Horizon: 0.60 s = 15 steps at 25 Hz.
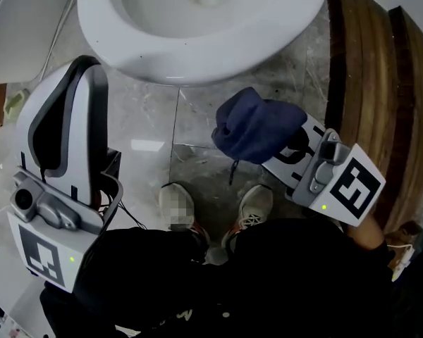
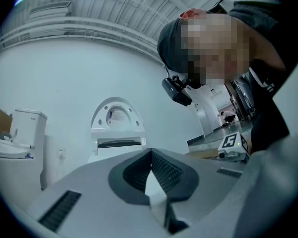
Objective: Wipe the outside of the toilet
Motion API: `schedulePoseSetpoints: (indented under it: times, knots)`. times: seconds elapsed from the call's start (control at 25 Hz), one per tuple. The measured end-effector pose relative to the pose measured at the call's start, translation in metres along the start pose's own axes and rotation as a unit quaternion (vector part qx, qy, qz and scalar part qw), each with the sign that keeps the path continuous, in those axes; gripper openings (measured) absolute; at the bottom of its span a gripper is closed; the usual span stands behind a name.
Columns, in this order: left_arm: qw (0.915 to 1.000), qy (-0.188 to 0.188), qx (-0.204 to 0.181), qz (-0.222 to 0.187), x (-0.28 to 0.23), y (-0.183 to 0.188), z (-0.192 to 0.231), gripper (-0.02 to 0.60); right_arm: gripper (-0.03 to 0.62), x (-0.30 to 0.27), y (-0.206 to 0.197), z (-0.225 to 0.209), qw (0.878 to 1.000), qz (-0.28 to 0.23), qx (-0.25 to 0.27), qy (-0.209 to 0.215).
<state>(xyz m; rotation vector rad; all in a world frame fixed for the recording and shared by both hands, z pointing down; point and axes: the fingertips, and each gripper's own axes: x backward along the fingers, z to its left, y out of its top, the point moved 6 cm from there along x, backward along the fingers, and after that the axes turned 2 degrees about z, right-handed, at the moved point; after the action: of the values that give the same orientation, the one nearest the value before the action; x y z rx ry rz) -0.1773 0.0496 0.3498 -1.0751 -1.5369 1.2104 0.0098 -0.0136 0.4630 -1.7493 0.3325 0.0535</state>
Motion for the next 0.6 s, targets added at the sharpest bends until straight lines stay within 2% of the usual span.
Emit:
schedulePoseSetpoints:
  times: [0.32, 0.6]
  knots:
    - [0.9995, 0.025, -0.016, -0.014, -0.008, 0.015, 0.001, 0.011, 0.041, 0.037, 0.066, -0.007, 0.996, -0.087, 0.004, -0.016]
    - [0.9987, 0.042, -0.023, -0.017, -0.014, 0.02, 0.009, 0.011, 0.041, 0.048, 0.1, -0.022, 0.988, -0.126, 0.021, -0.092]
